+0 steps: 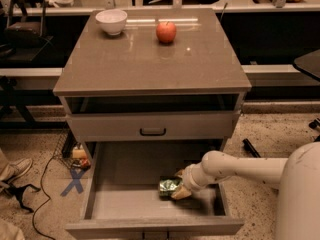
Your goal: Pick green can from middle drawer and place on counter
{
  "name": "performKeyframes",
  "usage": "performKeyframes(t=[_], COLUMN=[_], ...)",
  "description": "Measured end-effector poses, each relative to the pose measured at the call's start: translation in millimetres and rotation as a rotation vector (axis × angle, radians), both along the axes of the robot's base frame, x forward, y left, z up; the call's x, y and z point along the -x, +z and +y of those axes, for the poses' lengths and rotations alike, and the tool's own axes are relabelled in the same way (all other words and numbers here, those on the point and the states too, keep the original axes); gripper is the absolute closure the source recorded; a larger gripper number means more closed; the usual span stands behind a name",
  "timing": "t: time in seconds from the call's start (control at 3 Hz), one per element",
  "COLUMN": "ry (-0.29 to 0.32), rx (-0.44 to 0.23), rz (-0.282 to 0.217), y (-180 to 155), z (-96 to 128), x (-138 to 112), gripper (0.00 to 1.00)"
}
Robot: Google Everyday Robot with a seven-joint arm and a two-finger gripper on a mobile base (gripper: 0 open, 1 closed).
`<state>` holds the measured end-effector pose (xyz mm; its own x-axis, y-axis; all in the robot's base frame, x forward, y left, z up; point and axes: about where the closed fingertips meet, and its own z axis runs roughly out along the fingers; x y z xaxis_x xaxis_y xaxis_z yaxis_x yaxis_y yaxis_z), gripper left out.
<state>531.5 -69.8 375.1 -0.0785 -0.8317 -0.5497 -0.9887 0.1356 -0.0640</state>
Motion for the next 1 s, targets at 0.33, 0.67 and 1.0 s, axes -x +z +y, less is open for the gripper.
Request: performKeyframes(t=[0.33,0.67,1.0], ry=[-0.011,-0.014,-0.002], rx=[-0.066,-0.164,-0.254], rz=[0.025,0.030,-0.021], y=[18.7,61.5,143.1], z=[-19.6,-51.3,-102.0], x=[4.5,10.5,18.0], gripper=[0.88,1.00,1.00])
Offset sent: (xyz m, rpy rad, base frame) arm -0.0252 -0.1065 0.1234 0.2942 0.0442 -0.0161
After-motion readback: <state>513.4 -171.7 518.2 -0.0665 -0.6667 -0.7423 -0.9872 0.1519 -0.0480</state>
